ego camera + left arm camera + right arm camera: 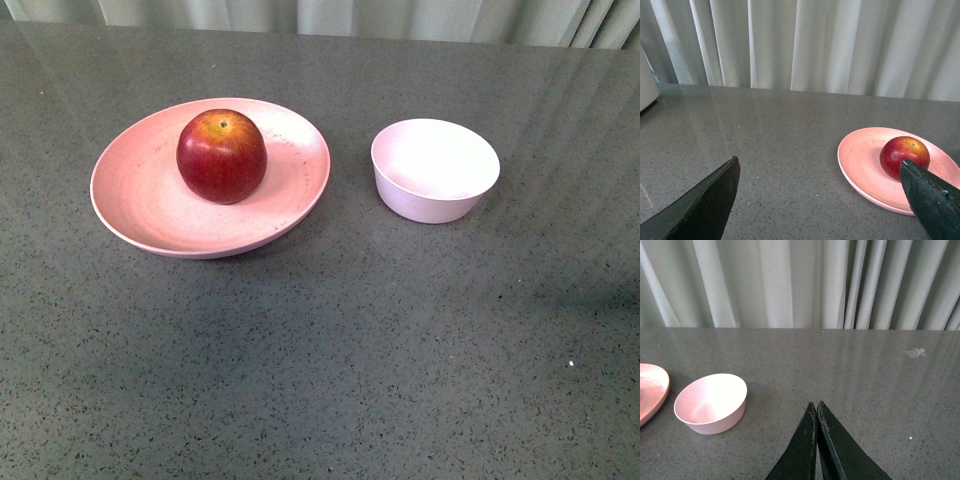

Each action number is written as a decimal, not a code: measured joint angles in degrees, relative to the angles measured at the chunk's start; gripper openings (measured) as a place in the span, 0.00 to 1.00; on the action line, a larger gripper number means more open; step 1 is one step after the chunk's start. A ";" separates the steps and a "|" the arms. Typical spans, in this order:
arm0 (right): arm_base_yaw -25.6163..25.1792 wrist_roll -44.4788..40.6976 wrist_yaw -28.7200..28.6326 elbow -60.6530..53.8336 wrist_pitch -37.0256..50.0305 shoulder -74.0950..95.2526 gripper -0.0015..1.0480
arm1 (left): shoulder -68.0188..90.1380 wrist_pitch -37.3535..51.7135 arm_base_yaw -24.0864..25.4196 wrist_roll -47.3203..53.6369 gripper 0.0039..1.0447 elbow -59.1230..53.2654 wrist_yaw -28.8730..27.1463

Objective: Move apple from plate to bowl

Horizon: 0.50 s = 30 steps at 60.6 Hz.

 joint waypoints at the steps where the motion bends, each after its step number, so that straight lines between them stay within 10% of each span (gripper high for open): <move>1: 0.00 0.00 0.00 0.00 -0.35 -0.35 0.02 | 0.00 0.00 0.00 0.00 0.92 0.00 0.00; 30: 0.00 0.00 0.00 -0.02 -13.14 -13.77 0.02 | 0.00 0.00 0.00 0.00 0.92 0.00 0.00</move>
